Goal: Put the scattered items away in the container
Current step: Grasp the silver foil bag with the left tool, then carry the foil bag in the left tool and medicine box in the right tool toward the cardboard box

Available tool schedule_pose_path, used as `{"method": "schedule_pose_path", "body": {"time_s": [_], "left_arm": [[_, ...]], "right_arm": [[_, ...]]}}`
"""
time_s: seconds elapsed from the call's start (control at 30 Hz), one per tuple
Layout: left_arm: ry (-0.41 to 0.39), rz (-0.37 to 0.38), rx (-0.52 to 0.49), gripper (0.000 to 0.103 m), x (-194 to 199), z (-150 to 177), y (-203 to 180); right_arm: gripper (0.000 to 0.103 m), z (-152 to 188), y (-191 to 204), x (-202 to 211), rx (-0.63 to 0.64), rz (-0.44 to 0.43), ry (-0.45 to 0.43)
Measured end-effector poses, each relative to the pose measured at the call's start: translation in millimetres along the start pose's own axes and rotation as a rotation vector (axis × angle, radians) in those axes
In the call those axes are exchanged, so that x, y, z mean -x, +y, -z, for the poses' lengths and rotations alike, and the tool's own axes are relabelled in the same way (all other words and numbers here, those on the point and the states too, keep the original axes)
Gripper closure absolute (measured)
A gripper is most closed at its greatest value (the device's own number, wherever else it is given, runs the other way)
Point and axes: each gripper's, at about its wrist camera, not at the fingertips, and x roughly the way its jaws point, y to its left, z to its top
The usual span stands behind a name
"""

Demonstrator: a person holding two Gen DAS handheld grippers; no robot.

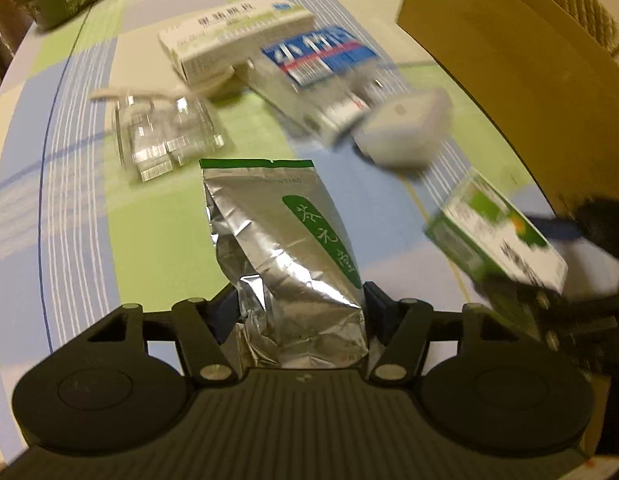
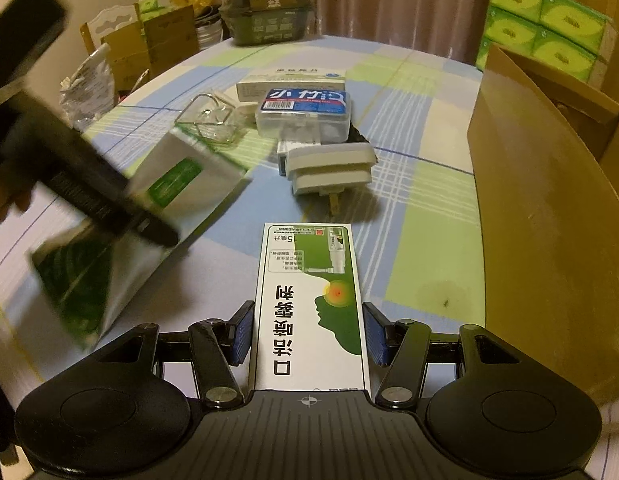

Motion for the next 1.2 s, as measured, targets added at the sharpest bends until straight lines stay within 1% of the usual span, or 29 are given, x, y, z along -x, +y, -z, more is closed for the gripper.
{"method": "schedule_pose_path", "body": {"time_s": [0.1, 0.17, 0.2, 0.27, 0.37, 0.5, 0.57, 0.67, 0.77, 1.07, 1.13, 1.17, 1.2], "left_arm": [[0.019, 0.003, -0.016, 0.041, 6.6, 16.7, -10.8], [0.026, -0.005, -0.024, 0.031, 8.0, 22.0, -14.8], [0.027, -0.009, -0.023, 0.029, 7.9, 23.0, -16.5], [0.026, -0.015, -0.021, 0.028, 6.4, 22.3, -18.0], [0.032, -0.014, -0.014, 0.028, 5.0, 21.3, -16.4], [0.025, -0.017, -0.031, 0.030, 4.6, 22.4, -16.3], [0.017, -0.014, -0.034, 0.037, 5.5, 23.0, -16.3], [0.005, -0.010, -0.031, 0.043, 8.8, 24.2, -16.1], [-0.001, -0.003, -0.035, 0.047, 13.3, 26.8, -18.0], [-0.028, 0.013, -0.017, 0.049, 34.5, 39.5, -22.4], [-0.018, 0.008, -0.022, 0.047, 34.0, 41.4, -23.9], [-0.011, 0.012, -0.013, 0.044, 32.6, 42.3, -23.6], [-0.007, 0.012, -0.001, 0.043, 31.6, 43.5, -22.6]], "right_arm": [[0.050, 2.1, 2.6, 2.2, 0.000, 0.000, 0.003], [0.050, 2.9, 4.0, 2.4, 0.000, 0.001, 0.009], [0.050, 3.0, 4.2, 1.9, 0.002, 0.001, 0.012], [0.050, 3.1, 4.6, 1.8, 0.003, 0.003, 0.015], [0.050, 2.1, 4.6, 0.0, 0.004, 0.001, 0.022], [0.050, 1.2, 4.8, -3.5, 0.010, 0.002, 0.033], [0.050, 1.7, 4.8, -6.8, 0.013, 0.002, 0.042], [0.050, 2.3, 4.7, -8.1, 0.019, 0.002, 0.041], [0.050, 2.6, 3.7, -6.3, 0.011, 0.001, 0.043], [0.050, -2.5, 5.6, 15.2, -0.012, 0.020, -0.002], [0.050, -2.0, 7.9, 17.1, -0.011, 0.022, -0.005], [0.050, -1.1, 8.5, 17.6, -0.014, 0.021, -0.005], [0.050, -0.4, 9.0, 18.2, -0.016, 0.021, -0.005]]}}
